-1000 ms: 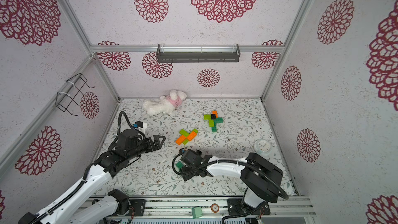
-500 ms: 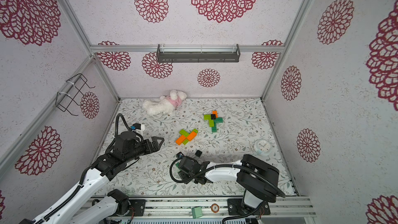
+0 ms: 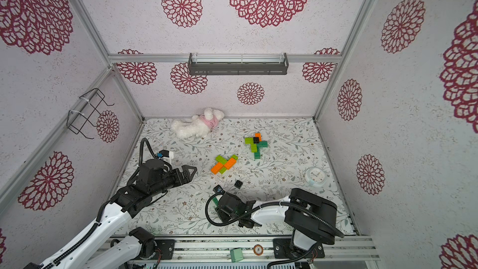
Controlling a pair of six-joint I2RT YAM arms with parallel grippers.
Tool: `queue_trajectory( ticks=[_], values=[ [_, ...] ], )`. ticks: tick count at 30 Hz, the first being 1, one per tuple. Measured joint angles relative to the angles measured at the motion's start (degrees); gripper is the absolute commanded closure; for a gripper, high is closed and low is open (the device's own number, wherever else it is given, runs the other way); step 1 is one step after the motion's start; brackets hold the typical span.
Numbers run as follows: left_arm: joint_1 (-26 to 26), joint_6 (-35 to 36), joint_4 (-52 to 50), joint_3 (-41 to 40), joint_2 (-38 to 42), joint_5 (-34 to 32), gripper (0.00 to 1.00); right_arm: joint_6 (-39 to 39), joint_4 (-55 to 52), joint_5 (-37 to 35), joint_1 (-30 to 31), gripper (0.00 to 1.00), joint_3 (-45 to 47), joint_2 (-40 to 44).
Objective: Assemble a small pinwheel with lego
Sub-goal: Pick up the lego brick from the center of the board.
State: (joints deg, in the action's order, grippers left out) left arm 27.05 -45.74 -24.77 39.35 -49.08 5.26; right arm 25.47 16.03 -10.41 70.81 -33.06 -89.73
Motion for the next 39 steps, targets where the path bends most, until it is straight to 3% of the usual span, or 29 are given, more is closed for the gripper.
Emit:
queue_trajectory(
  ticks=[20,32,35,39],
  values=[
    [0.0,-2.47,0.15,0.02,-1.73,-0.42,0.03,1.14,8.35,-3.37,1.38,0.5,4.2,-0.13],
    [0.0,-2.8,1.25,0.02,-3.74,-0.61,0.03,1.55,9.86,-5.77,1.4,0.59,4.07,-1.44],
    [0.0,-2.75,1.55,0.02,-4.33,-0.72,0.03,1.14,9.81,-5.92,1.4,0.67,4.04,-1.44],
    [0.0,-2.45,1.64,0.07,-5.33,-0.83,0.03,0.5,9.9,-5.42,1.27,0.71,3.93,-1.25]
  ],
)
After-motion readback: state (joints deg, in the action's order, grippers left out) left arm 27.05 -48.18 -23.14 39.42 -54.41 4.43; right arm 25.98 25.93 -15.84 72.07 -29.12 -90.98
